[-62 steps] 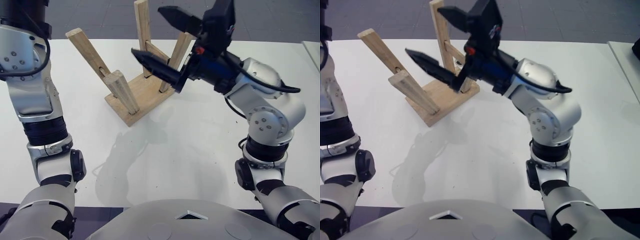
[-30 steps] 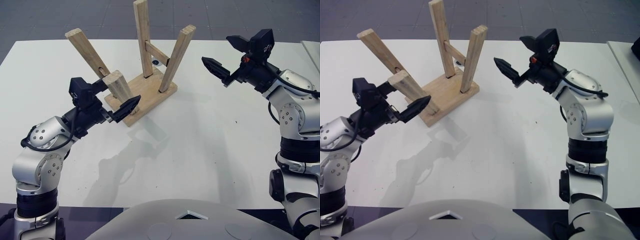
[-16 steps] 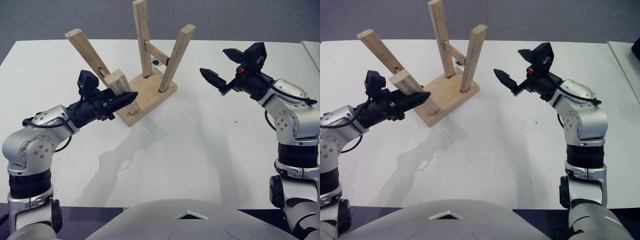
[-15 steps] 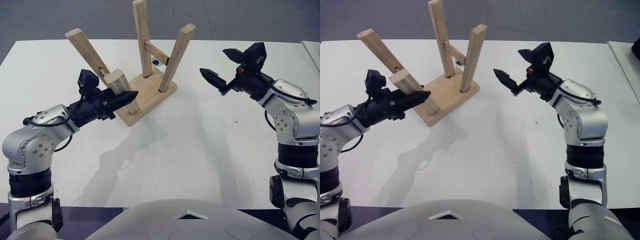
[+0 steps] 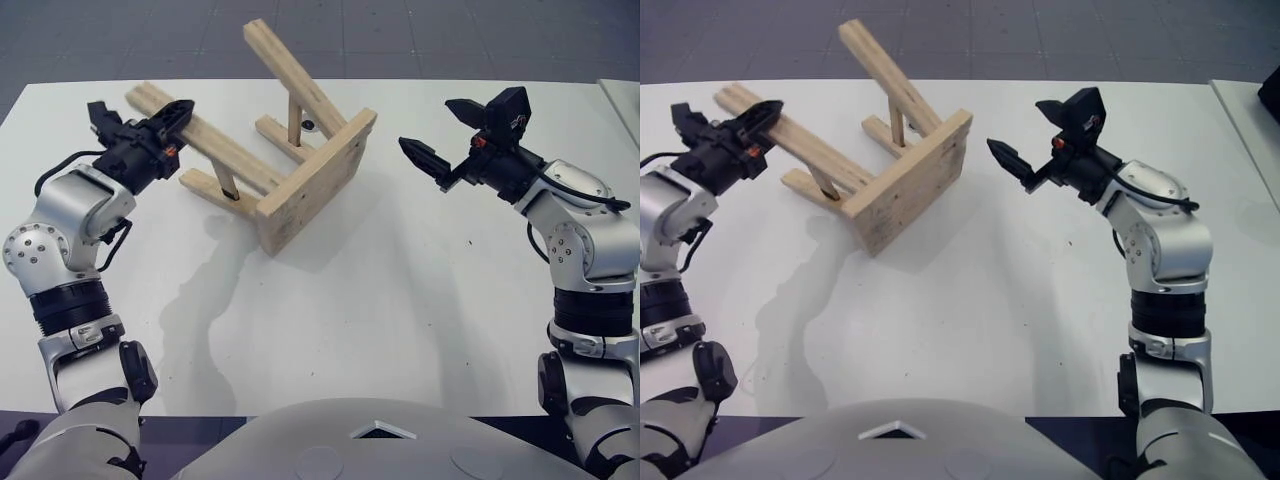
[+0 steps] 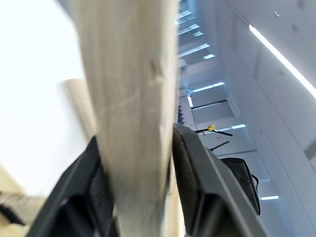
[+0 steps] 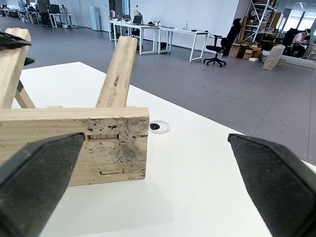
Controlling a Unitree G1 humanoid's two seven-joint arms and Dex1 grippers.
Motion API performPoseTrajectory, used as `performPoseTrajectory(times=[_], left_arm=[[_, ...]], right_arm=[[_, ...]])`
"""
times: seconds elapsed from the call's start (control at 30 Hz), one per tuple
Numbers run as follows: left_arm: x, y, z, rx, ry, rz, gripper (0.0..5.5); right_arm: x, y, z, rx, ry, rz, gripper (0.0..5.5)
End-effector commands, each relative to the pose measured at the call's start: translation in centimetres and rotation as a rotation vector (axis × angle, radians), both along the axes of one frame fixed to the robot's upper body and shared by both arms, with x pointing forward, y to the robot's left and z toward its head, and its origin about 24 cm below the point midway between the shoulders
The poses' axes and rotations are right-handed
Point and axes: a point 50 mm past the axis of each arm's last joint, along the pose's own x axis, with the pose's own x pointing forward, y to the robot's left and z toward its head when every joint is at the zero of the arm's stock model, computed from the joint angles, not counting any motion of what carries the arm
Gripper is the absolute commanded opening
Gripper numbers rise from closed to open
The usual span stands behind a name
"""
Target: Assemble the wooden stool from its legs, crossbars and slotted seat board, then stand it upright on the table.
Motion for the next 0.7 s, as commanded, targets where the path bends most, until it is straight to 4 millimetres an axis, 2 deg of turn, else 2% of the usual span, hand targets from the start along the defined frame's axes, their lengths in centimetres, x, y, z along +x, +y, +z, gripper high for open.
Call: performPoseTrajectory(times=[0.03,0.1,0.2,0.3,0.37,0.4,0.53,0.7], left_arm=[[-1.9,1.1,-2.0,0.033,0.047,-0.041,2.38],[-2.5,1.6,-2.6,0.009,0.044,-0.018,2.72],[-4.7,2.6,-2.5,0.023,-0.071,-0.036,3.12],[-6.9,4.8,-1.3,0.064,-0.257,0.04,3.67],[-8.5,5.2,-0.4,0.035,-0.365,0.005,4.03],[-9.4,4.8,-0.3,0.039,-0.396,-0.066,4.21],[-11.3,1.2,-2.8,0.417,-0.373,-0.369,4.86],[-11.0,-1.9,-4.7,0.754,-0.489,-0.389,5.38]], right_arm=[[0.0,0.0,-0.1,-0.007,0.003,0.0,5.4],[0.0,0.0,-0.2,-0.007,0.007,0.0,5.4],[0.0,0.1,-0.3,-0.01,0.013,0.006,5.4],[-0.1,-0.1,-0.5,-0.017,0.018,0.003,5.4],[-0.1,-0.3,-0.6,-0.022,0.023,0.001,5.4],[-0.1,-0.3,-0.6,-0.023,0.025,-0.002,5.4],[0.0,-0.4,-0.6,-0.024,0.028,-0.006,5.4],[0.0,-0.4,-0.8,-0.026,0.037,-0.004,5.4]])
